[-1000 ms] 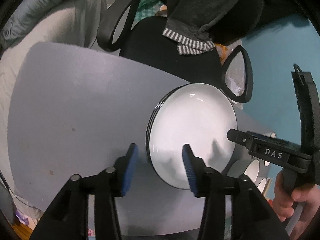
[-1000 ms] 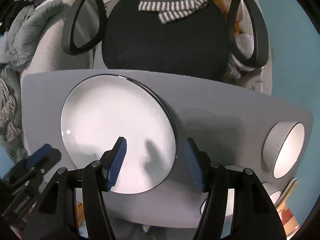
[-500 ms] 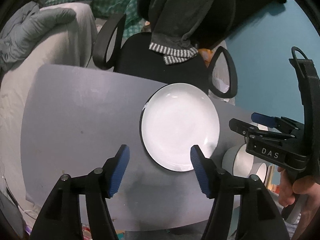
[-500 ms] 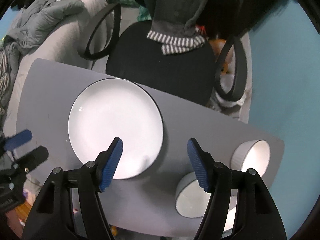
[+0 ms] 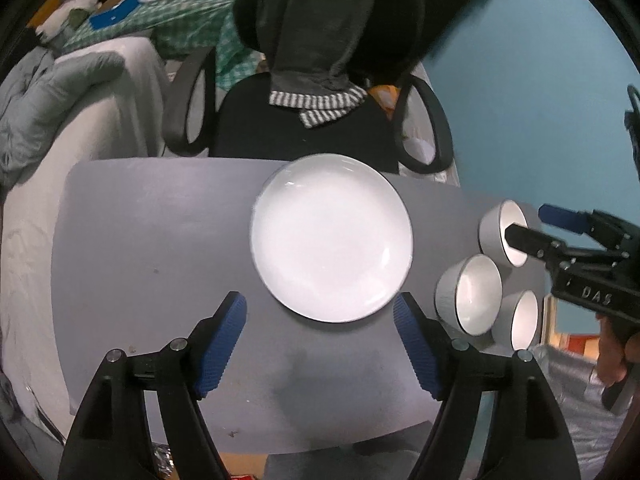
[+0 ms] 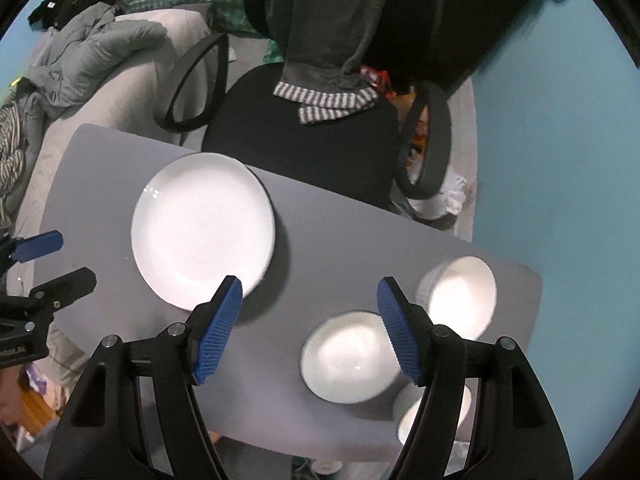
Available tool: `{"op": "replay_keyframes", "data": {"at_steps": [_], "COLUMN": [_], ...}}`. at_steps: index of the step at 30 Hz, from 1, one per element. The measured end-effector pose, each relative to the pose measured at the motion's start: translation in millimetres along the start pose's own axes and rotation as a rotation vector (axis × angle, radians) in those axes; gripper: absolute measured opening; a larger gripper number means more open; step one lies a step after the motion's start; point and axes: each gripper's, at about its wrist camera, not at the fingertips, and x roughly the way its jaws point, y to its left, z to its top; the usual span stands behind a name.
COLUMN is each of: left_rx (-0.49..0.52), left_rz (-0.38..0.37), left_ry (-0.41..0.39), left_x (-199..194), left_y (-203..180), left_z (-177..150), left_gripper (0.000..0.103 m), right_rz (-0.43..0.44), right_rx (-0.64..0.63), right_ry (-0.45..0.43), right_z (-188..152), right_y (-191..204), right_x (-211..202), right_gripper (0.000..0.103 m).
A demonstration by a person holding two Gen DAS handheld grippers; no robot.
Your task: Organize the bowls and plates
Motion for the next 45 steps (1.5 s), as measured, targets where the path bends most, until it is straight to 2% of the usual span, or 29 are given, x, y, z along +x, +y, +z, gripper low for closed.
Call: {"op": "replay_keyframes", "data": {"at_steps": [8, 21, 29, 35, 43, 45], "left_rx": [0.118, 0.296, 0.345, 0.382, 0.347, 0.346], "left_rz": [0.014, 0.033, 0.023, 0.015, 0.025, 0.034], "left_ry": [0.008, 0.028, 0.069, 0.126, 0.147, 0.153], "left_x": [4, 13, 29, 51, 81, 89], "left_y": [-49, -120, -145, -159, -167, -169], "left_z": [-7, -7, -4, -3, 0, -1], "left_gripper": [0.077, 0.077, 0.077, 0.077, 0.077, 0.077], "right_rz": [-0.018, 0.01, 0.02, 0.039, 0.076, 0.109], "right_rx": [0.07, 0.169, 0.216, 0.189, 0.199, 0.208], "right_ry": [-0.002, 0.001, 0.013, -0.018, 0.058, 0.08], "right_z": [-29, -64, -84, -95, -105, -107], "right_y": [-40, -89, -115, -120, -129, -128], "right_x": [-6, -8, -4, 5, 45, 56], "right_gripper": [0.07, 0.07, 0.07, 0.07, 0.07, 0.07]}}
